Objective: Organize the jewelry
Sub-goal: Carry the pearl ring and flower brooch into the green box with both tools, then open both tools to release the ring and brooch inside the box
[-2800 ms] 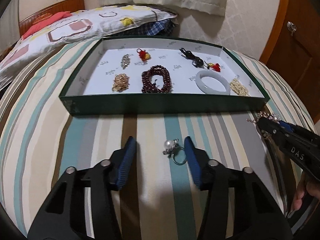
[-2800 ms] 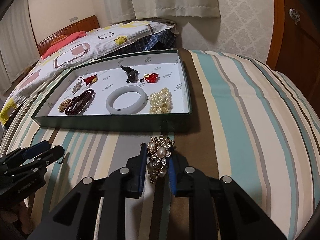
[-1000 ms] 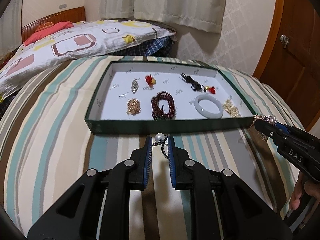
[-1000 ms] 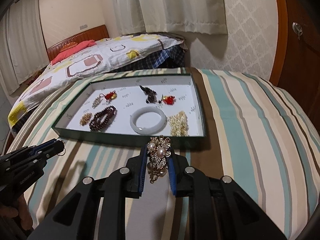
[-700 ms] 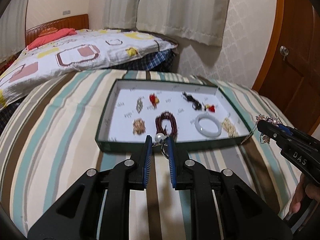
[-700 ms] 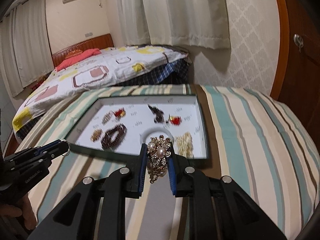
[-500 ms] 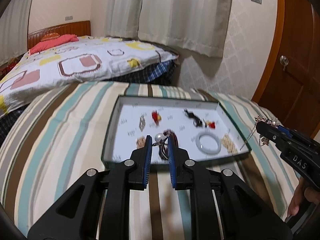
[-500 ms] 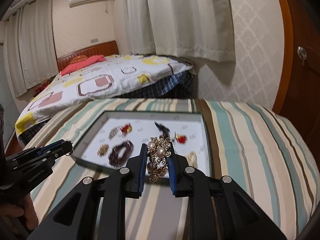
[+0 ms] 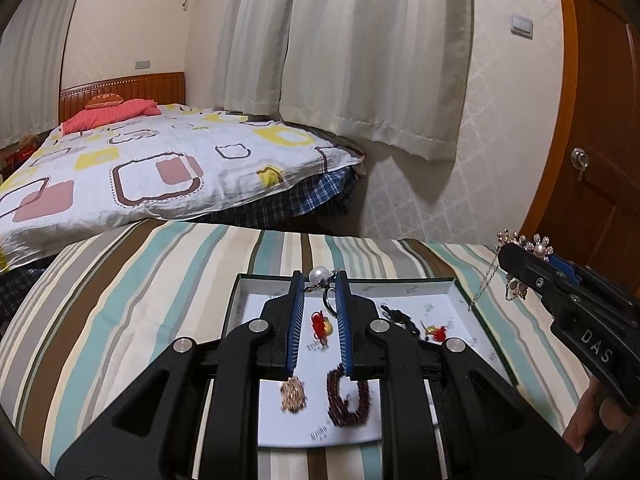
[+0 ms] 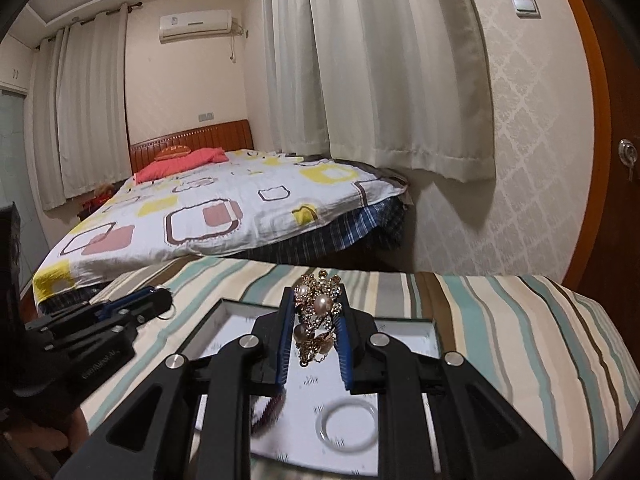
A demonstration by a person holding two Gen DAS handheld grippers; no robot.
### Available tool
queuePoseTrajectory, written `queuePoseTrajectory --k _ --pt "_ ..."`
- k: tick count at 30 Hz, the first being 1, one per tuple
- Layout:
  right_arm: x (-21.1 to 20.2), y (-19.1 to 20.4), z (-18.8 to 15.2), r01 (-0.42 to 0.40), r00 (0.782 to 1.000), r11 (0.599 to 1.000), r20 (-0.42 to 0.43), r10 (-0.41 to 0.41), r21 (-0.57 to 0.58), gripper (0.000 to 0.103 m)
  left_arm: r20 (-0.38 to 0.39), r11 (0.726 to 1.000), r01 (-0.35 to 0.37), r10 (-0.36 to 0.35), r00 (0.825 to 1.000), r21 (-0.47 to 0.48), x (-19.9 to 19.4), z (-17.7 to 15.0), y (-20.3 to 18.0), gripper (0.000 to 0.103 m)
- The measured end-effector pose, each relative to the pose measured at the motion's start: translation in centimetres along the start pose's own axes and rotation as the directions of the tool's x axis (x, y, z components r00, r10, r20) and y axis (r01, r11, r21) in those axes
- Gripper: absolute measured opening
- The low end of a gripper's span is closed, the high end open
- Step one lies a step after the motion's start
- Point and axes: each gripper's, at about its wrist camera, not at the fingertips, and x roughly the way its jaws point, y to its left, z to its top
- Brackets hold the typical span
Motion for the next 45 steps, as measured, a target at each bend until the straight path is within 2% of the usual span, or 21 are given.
queuePoseTrajectory --k 6,11,24,29,35,45 --pt "4.0 0.2 -1.9 -0.012 0.997 1.0 -0.071 0.013 0.013 0.02 -0.081 1.0 -0.011 0.011 0.997 0.002 4.2 -1.8 0.6 0.016" --pt "7.4 0.1 -4.2 -0.01 0.988 1.0 -0.155 0.014 0.026 0.02 -0.165 1.0 -0.021 0.022 0.986 0.003 7.5 -3.9 1.2 0.016" --pt "10.8 -0.3 -7.1 0.004 0.96 0.999 -0.281 0.008 0.041 0.02 -0.293 0.999 -0.034 0.039 0.955 0.024 11.7 -6.4 1.1 0.016" --pt "11.8 -0.5 -7.5 0.017 0.945 0.999 -0.327 -0.002 0.043 0.02 -0.325 0.999 -0.046 0.05 0.945 0.02 12.4 -6.7 1.3 0.016" --pt "12.6 -0.5 -7.7 0.02 0.932 0.999 -0.364 -0.005 0.038 0.02 -0.333 0.997 -0.058 0.07 0.94 0.046 12.7 -6.5 0.9 0.016" --pt "12.7 -0.7 -7.8 0.021 0.927 0.999 -0.375 -0.001 0.049 0.02 -0.334 0.997 -0.058 0.069 0.94 0.044 12.8 -6.5 0.9 0.016"
